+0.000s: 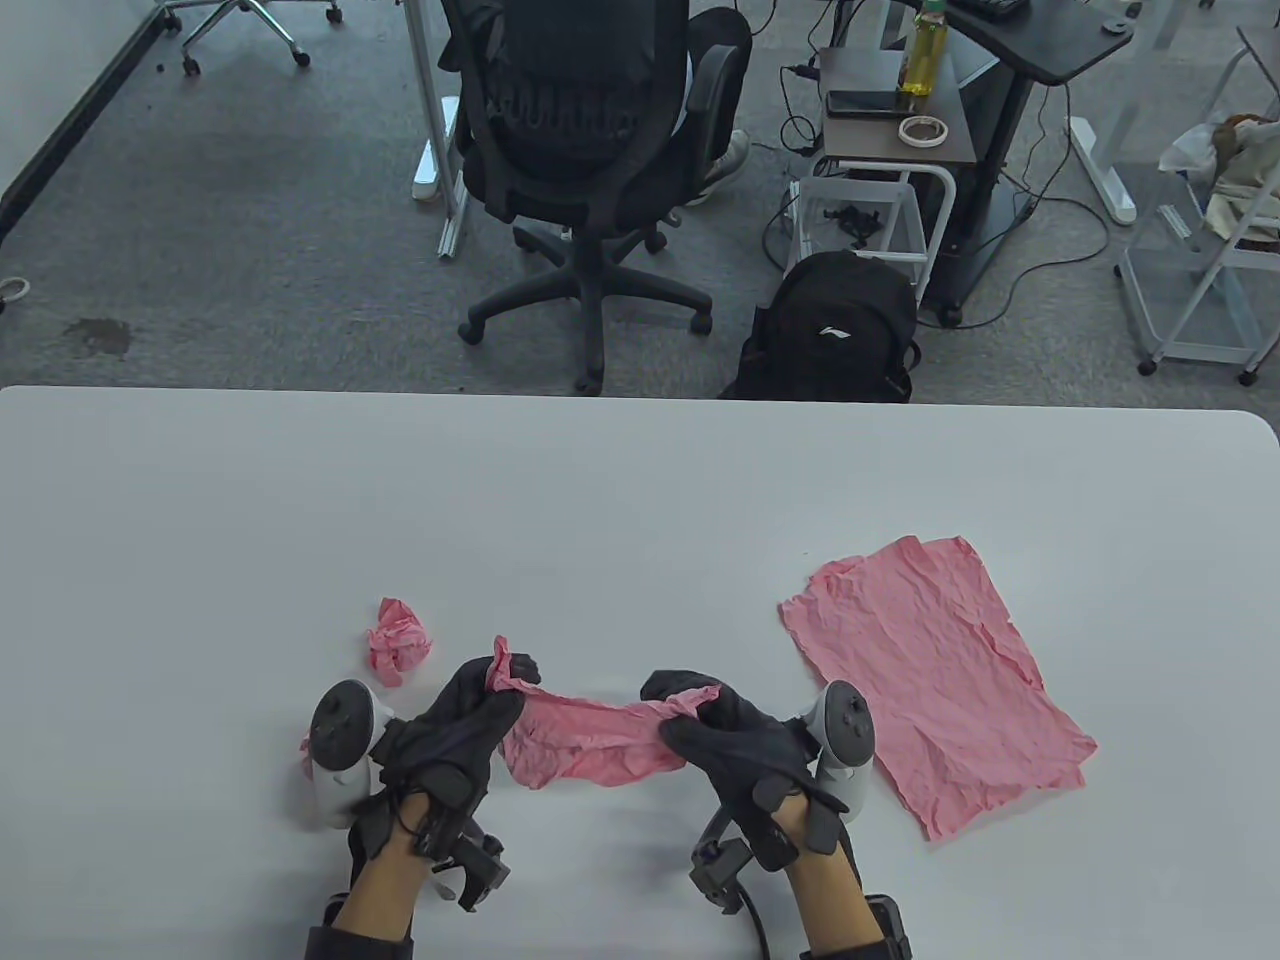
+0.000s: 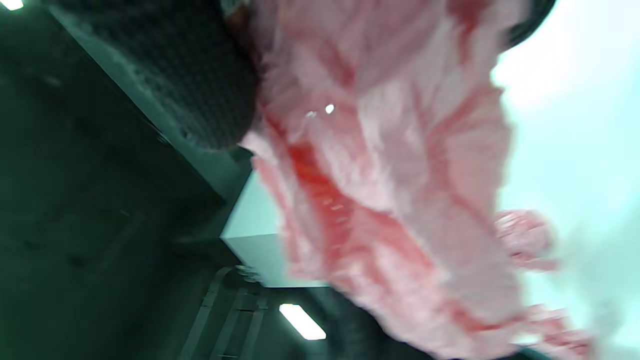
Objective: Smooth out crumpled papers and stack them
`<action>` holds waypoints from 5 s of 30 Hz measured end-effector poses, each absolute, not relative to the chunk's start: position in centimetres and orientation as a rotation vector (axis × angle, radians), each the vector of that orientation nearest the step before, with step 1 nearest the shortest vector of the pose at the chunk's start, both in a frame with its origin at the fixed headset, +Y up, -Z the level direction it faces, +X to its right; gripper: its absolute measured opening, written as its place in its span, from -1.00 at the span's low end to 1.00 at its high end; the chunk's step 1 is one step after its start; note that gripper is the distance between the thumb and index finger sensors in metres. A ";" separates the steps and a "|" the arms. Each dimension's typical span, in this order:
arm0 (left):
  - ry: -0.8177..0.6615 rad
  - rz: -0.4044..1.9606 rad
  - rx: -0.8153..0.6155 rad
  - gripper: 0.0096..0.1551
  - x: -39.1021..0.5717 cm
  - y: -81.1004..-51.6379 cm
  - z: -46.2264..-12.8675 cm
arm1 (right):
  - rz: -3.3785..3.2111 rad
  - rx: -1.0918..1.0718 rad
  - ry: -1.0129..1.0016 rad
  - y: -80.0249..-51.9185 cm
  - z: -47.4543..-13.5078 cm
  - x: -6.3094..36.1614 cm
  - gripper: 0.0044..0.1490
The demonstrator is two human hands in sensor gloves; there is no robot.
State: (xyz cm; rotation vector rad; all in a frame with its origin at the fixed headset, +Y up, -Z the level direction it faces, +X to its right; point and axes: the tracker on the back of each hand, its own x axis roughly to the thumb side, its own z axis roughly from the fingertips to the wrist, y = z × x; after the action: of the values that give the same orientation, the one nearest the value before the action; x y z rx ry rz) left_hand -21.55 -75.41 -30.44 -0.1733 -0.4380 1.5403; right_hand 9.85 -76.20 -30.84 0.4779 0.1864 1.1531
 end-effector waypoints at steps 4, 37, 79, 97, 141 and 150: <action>-0.352 1.534 -0.156 -0.44 -22.0 -75.7 -30.4 | 1.049 0.496 0.200 -76.1 -30.8 9.7 -0.45; -0.539 1.205 0.035 -0.50 -20.3 -72.4 -29.2 | 1.673 0.438 -0.007 -74.1 -29.6 9.6 -0.52; -0.478 0.521 -0.014 -0.51 -20.8 -72.6 -29.9 | 1.505 0.414 -0.149 -72.4 -29.9 13.4 -0.26; -0.309 0.867 0.101 -0.51 -24.7 -72.4 -30.3 | 1.370 0.422 -0.091 -73.4 -30.6 14.0 -0.52; -0.491 0.206 -0.234 -0.46 -17.8 -76.1 -30.2 | 2.728 0.061 -0.194 -73.0 -29.4 12.0 -0.32; -0.482 0.087 -0.230 -0.39 -18.1 -75.8 -30.2 | 2.921 0.496 0.302 -76.4 -29.0 5.8 -0.39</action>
State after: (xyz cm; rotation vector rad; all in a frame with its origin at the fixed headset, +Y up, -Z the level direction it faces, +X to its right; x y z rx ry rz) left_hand -18.13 -75.82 -30.17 -0.2303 -0.4825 0.0875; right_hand 5.81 -76.40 -29.03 0.4959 0.3024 2.9213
